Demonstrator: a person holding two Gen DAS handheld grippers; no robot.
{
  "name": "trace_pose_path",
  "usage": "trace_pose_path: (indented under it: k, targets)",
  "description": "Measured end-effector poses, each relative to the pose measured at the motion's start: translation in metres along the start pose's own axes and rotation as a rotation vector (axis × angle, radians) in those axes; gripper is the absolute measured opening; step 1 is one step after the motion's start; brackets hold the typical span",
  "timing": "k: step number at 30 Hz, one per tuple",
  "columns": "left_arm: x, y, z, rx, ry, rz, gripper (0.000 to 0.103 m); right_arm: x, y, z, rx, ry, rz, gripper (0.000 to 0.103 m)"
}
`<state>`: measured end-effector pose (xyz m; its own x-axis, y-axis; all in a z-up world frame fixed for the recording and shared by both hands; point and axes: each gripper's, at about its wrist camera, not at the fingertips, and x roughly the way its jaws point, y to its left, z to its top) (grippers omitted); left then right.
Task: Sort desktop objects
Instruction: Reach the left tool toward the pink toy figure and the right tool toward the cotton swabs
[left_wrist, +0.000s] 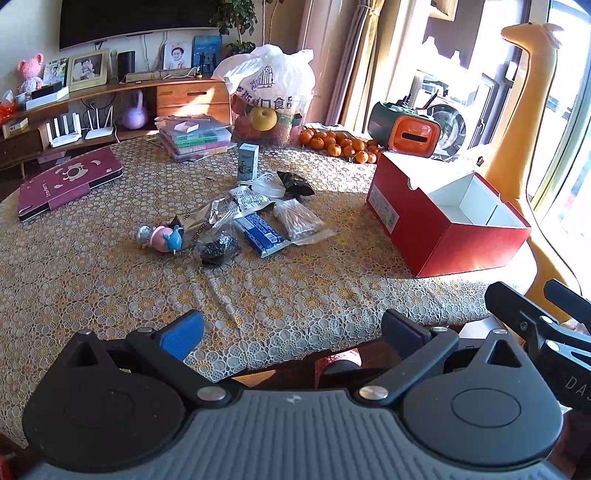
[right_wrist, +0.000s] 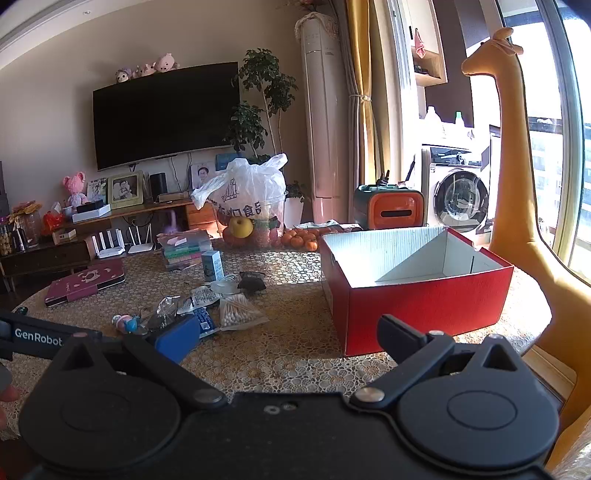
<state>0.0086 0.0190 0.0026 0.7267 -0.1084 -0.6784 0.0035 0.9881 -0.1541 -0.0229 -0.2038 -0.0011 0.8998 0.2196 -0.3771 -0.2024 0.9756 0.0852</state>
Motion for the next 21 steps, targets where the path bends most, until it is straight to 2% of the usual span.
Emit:
trace_pose_path:
  k: [7,13,21]
  targets:
    - [0.008,0.012,0.011,0.0,-0.015,0.015,0.103,0.021,0.006,0.006,-0.019,0.034,0.051,0.103]
    - [0.019,0.023,0.019,0.0,-0.015,0.024,0.103,0.04,0.012,0.014,-0.053,0.03,0.108,0.101]
    - [0.032,0.047,0.029,-0.009,-0.064,0.055,0.103,0.073,0.022,0.021,-0.122,0.047,0.149,0.1]
